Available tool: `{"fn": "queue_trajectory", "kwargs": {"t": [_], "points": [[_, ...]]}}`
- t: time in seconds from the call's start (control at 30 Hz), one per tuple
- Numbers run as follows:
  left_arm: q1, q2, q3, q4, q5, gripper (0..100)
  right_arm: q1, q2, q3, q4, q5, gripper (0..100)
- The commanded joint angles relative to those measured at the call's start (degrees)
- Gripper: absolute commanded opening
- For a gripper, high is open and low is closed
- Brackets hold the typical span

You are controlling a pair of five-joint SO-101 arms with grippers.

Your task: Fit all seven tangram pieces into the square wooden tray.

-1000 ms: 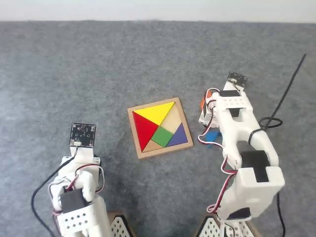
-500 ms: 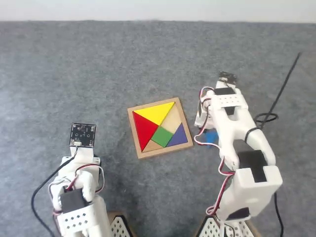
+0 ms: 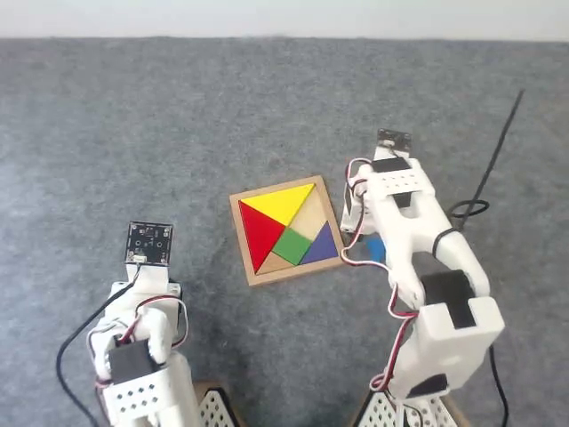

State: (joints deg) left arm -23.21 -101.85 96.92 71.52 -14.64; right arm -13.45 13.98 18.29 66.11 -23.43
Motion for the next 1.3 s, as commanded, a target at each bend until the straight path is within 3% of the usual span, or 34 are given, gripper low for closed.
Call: {"fn": "queue_trajectory", "kwargs": {"t": [0.0, 0.67, 0.83, 1.27], "points": [[-0.4, -0.7, -0.4, 0.4, -0.5, 9, 0.9, 2.2, -2.6, 0.6, 0.2, 20.9], [-0.4, -0.7, -0.4, 0.4, -0.5, 9, 3.0, 8.4, -6.9, 2.9, 0.4, 20.8], [-0.4, -0.7, -0.4, 0.4, -0.5, 9, 3.0, 8.5, -6.9, 2.9, 1.2, 11.3], [-0.4, -0.7, -0.4, 0.4, -0.5, 9, 3.1, 8.0, -7.6, 5.8, 4.0, 11.9]]}}
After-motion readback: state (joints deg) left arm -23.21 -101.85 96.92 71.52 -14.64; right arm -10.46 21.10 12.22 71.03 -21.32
